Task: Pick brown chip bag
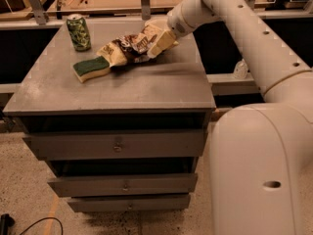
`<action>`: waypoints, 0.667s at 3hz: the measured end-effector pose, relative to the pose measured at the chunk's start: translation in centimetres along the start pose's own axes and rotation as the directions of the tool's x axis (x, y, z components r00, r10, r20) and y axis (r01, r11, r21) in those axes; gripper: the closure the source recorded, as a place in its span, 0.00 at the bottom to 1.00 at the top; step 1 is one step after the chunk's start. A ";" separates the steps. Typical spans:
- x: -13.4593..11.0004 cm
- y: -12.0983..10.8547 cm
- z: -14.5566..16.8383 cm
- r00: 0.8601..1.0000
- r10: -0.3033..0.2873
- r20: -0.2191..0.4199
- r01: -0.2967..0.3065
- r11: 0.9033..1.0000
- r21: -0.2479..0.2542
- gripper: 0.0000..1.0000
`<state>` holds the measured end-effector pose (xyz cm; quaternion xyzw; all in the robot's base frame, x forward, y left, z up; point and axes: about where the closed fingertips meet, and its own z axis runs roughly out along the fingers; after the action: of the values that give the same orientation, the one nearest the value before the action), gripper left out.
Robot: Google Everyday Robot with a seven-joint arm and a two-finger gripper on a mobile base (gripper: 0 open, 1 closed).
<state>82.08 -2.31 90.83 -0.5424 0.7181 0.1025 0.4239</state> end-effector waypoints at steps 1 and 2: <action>0.3 0.4 2.9 1.000 0.019 0.004 -0.019 0.999 -0.046 0.18; 0.3 1.0 4.7 1.000 0.013 0.008 -0.012 0.996 -0.084 0.41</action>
Offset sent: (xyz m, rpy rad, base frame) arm 0.0286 0.0378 -0.0381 0.0197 0.0777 0.0905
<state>83.50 0.74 87.38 -0.5549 0.7147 0.1375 0.4029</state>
